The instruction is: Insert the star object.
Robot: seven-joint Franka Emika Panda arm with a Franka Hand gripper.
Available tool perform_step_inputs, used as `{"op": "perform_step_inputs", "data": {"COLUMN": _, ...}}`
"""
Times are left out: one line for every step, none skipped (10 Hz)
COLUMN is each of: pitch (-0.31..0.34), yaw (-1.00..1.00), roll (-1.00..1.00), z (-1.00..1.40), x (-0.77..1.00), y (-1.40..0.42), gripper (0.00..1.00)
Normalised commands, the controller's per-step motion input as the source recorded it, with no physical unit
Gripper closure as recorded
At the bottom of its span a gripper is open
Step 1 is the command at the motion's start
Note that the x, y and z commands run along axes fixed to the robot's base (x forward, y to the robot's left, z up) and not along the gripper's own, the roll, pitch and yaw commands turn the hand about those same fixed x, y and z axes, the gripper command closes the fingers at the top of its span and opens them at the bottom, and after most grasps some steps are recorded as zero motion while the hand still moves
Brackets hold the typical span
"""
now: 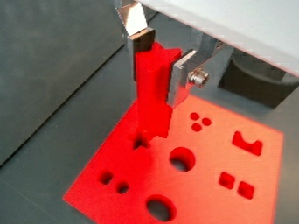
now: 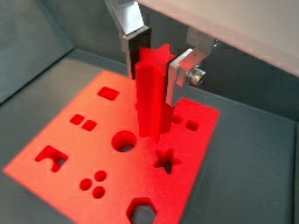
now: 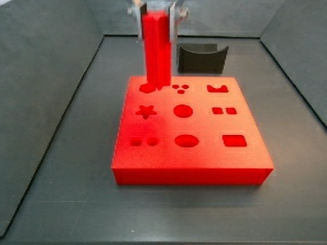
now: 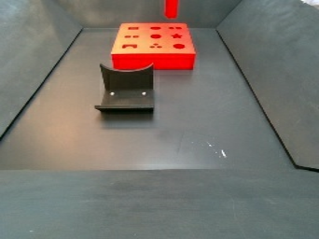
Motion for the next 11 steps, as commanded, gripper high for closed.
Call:
{"op": "perform_step_inputs", "data": {"pitch": 0.034, "yaw": -0.35, "roll": 0.06, "z": -0.3, "x": 0.0, "y": -0.05, "gripper": 1.0}}
{"op": "perform_step_inputs", "data": {"pitch": 0.04, "yaw": -0.3, "roll": 0.11, "z": -0.19, "x": 0.0, "y": 0.0, "gripper": 1.0}}
{"op": "perform_step_inputs", "data": {"pitch": 0.049, "yaw": -0.01, "roll": 0.16, "z": -0.15, "x": 0.09, "y": 0.0, "gripper": 1.0}}
{"op": "perform_step_inputs", "data": {"pitch": 0.044, "yaw": -0.03, "roll": 0.16, "z": -0.21, "x": 0.0, "y": 0.0, "gripper": 1.0}}
{"op": "perform_step_inputs", "data": {"pitch": 0.009, "yaw": 0.0, "roll": 0.12, "z": -0.24, "x": -0.03, "y": 0.0, "gripper": 1.0}}
{"op": "perform_step_inputs", "data": {"pitch": 0.017, "yaw": -0.04, "roll": 0.06, "z": -0.3, "x": 0.0, "y": 0.0, "gripper": 1.0}}
{"op": "perform_step_inputs", "data": {"pitch": 0.02, "yaw": 0.0, "roll": 0.09, "z": -0.33, "x": 0.0, "y": 0.04, "gripper": 1.0}}
{"op": "perform_step_inputs", "data": {"pitch": 0.016, "yaw": 0.0, "roll": 0.08, "z": -0.32, "x": 0.0, "y": 0.02, "gripper": 1.0}}
{"op": "perform_step_inputs", "data": {"pitch": 0.017, "yaw": 0.0, "roll": 0.08, "z": -0.32, "x": 0.0, "y": 0.0, "gripper": 1.0}}
{"op": "perform_step_inputs", "data": {"pitch": 0.011, "yaw": 0.0, "roll": 0.07, "z": -0.28, "x": 0.0, "y": 0.0, "gripper": 1.0}}
{"op": "perform_step_inputs", "data": {"pitch": 0.006, "yaw": 0.0, "roll": 0.04, "z": -0.22, "x": 0.0, "y": 0.0, "gripper": 1.0}}
